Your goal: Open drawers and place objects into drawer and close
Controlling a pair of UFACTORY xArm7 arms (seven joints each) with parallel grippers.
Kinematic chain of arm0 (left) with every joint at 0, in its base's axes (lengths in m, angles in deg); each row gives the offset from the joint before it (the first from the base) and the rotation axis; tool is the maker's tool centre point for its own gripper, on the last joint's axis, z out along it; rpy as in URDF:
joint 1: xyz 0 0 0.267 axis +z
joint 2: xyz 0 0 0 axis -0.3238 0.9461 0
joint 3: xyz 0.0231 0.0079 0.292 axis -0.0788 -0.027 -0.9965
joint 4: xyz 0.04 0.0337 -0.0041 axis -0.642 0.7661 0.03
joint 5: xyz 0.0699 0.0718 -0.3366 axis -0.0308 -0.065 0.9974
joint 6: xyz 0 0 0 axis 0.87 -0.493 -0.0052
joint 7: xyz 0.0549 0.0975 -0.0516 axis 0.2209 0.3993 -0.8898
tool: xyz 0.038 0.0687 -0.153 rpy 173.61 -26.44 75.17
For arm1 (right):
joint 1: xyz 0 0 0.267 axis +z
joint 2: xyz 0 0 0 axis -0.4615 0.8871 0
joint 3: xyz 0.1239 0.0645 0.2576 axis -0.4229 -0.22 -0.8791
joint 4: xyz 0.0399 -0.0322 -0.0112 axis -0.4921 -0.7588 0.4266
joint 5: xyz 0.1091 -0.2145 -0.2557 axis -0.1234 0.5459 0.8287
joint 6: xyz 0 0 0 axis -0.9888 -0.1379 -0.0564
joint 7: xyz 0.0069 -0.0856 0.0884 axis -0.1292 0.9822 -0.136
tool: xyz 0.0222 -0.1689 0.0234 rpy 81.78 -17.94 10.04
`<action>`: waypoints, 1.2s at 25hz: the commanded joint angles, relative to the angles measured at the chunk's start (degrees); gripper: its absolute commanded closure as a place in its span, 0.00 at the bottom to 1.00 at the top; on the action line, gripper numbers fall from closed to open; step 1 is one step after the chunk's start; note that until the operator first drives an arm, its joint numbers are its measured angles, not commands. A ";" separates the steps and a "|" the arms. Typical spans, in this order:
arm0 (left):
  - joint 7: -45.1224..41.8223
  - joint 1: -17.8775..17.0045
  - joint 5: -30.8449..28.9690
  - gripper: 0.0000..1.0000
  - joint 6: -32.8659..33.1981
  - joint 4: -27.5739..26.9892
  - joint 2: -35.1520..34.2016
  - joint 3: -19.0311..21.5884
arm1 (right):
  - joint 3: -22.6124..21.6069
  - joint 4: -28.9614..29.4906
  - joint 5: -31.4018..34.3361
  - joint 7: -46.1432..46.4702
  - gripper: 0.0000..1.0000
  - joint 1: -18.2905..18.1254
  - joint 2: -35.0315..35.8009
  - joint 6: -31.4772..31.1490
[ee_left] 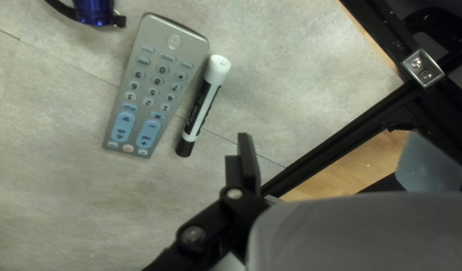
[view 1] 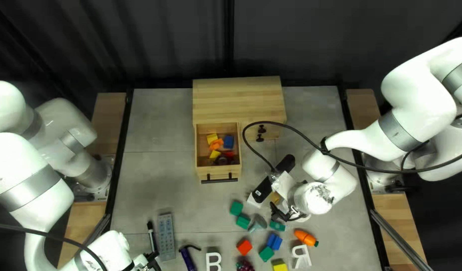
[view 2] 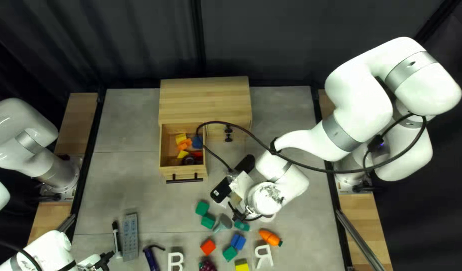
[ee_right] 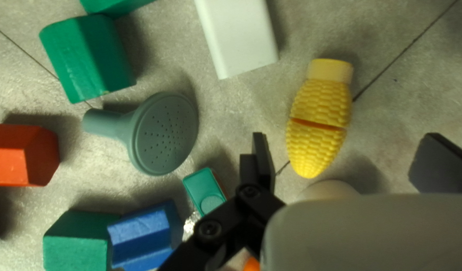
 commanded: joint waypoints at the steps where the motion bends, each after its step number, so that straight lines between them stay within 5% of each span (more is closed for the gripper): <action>1: 0.00 0.00 0.00 0.00 0.00 0.00 0.00 0.00 | 0.17 0.77 -0.60 1.57 0.00 -0.61 1.51 0.74; 4: 0.00 0.00 0.00 0.00 0.00 0.00 0.00 0.00 | 0.34 0.96 -0.94 2.77 0.00 -1.16 2.43 1.53; 6: 0.00 0.00 0.00 0.00 0.00 0.00 0.00 0.00 | 0.41 1.08 -0.90 3.06 0.31 -1.29 2.74 1.76; 8: 0.00 0.00 0.00 0.00 0.00 0.00 0.00 0.00 | 0.44 1.07 -0.93 3.34 0.85 -1.40 2.94 1.99; 19: 0.00 0.00 0.00 0.00 0.00 0.00 0.00 0.00 | -0.79 0.81 -3.74 5.44 0.87 -1.53 -0.03 -0.53; 24: 0.00 0.00 0.00 0.00 0.00 0.00 0.00 0.00 | -1.13 3.35 -8.93 12.69 0.90 -0.87 -10.86 -11.97; 30: 0.00 0.00 0.00 0.00 0.00 0.00 0.00 0.00 | 1.86 12.20 -6.99 24.68 0.91 -2.83 -16.89 -23.37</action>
